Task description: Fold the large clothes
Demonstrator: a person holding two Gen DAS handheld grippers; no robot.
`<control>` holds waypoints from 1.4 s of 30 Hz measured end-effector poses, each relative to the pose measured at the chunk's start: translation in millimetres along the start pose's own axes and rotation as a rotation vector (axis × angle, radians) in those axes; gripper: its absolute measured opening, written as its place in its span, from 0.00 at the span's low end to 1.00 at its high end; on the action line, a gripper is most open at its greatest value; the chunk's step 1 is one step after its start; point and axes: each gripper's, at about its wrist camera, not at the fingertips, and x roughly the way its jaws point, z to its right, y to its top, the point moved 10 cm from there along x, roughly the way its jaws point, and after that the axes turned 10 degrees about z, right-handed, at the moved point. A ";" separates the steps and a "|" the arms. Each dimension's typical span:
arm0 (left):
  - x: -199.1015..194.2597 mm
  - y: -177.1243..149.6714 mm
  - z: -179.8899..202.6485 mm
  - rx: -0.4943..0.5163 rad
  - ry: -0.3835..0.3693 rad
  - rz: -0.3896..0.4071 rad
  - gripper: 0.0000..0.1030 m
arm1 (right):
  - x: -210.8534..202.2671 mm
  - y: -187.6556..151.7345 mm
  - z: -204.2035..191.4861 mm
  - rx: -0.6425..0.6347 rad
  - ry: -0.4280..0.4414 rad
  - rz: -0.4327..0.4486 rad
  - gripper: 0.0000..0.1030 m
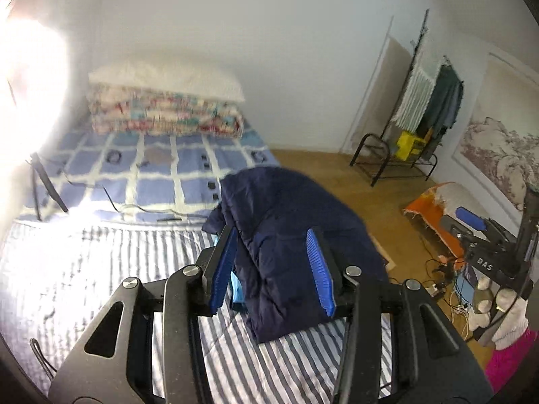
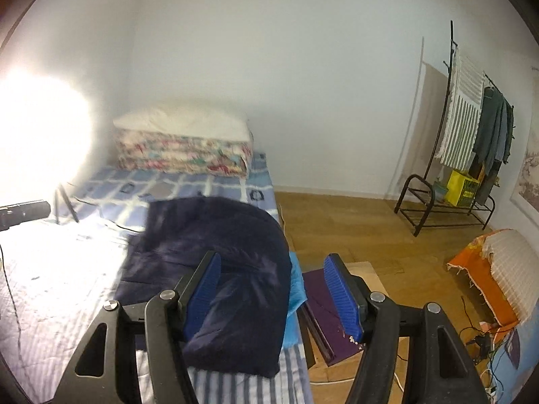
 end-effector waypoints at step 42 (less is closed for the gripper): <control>-436.2 -133.7 45.1 0.107 -0.073 0.151 0.75 | -421.7 -57.9 -117.5 0.075 -0.029 0.082 1.00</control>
